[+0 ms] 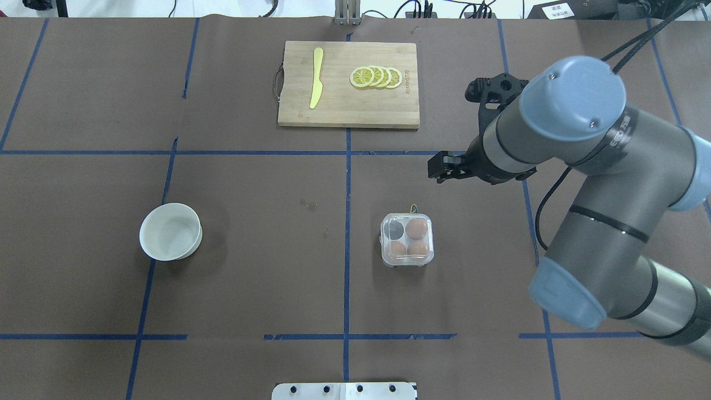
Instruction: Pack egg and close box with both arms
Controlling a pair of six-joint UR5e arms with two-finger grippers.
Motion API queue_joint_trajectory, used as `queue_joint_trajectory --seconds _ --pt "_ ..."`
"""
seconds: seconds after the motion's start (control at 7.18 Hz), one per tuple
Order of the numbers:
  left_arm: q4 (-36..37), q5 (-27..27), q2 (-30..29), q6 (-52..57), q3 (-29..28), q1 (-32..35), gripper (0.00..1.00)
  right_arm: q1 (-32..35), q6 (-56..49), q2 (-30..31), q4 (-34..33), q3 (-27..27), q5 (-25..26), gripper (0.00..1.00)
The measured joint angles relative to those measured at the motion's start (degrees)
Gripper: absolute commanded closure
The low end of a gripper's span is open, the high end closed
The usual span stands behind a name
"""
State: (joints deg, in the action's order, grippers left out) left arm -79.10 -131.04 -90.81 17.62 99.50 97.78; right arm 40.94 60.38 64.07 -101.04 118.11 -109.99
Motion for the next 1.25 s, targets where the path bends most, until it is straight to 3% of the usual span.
queue_joint_trajectory --seconds 0.56,0.84,1.25 --pt "-3.0 -0.1 2.1 0.1 -0.3 -3.5 0.0 27.0 -42.3 11.2 -4.7 -3.5 -16.8 0.0" --pt "-7.9 -0.1 4.6 0.1 -0.1 -4.9 0.0 37.6 -58.9 14.5 -9.0 -7.1 -18.9 0.0" --pt "-9.0 -0.1 5.3 0.1 -0.4 -5.1 0.0 44.6 -65.3 25.1 -8.3 -9.6 -19.2 0.0"
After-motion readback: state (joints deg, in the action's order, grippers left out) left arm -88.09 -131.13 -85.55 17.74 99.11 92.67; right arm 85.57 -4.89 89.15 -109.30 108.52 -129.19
